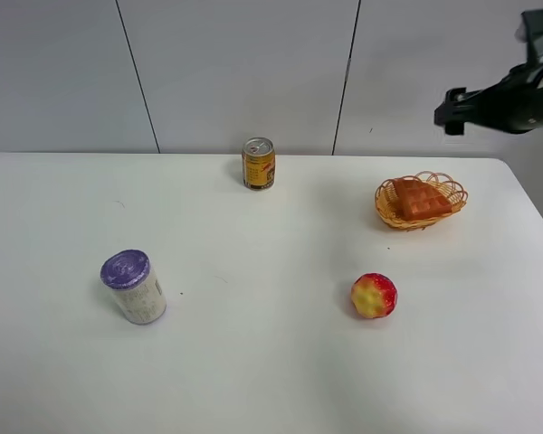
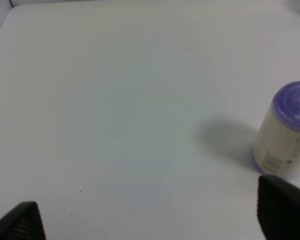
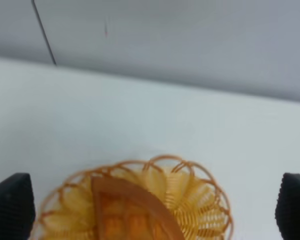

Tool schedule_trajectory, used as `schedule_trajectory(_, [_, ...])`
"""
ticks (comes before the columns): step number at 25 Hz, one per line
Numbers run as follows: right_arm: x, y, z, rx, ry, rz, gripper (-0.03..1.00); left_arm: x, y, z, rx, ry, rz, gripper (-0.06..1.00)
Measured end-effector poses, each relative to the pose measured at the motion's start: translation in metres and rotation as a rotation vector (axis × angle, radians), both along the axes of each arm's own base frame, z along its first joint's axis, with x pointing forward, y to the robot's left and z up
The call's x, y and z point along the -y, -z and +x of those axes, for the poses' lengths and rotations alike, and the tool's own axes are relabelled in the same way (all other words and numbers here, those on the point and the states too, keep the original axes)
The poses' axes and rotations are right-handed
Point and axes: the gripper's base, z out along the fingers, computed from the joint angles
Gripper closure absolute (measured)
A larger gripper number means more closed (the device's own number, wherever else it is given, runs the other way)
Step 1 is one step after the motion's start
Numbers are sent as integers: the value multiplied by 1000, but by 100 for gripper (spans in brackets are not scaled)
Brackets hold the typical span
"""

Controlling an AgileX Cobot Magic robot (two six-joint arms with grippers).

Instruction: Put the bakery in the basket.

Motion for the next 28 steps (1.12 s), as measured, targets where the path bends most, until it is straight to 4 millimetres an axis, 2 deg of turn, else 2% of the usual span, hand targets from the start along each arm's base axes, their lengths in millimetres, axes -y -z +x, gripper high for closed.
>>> schedule_trajectory(1, [0,-17,-19,53,2,8,1,0,0,0,0,0,0,10])
schedule_trajectory(4, [1,-43,-82,174,12,38,1,0,0,0,0,0,0,10])
schedule_trajectory(7, [1,-53,-146,257,21,90,1,0,0,0,0,0,0,10])
schedule_trajectory(11, [1,-42,-220,260,18,115,1,0,0,0,0,0,0,10])
schedule_trajectory(15, [5,-16,-272,146,38,57,1,0,0,0,0,0,-1,10])
schedule_trajectory(18, [10,-5,-302,107,79,42,1,0,0,0,0,0,-1,10])
schedule_trajectory(21, [15,3,-317,108,124,3,2,0,0,0,0,0,0,10])
schedule_trajectory(26, [12,29,-314,52,101,34,4,0,0,0,0,0,0,10])
schedule_trajectory(28, [8,33,-313,35,69,50,4,0,0,0,0,0,0,10])
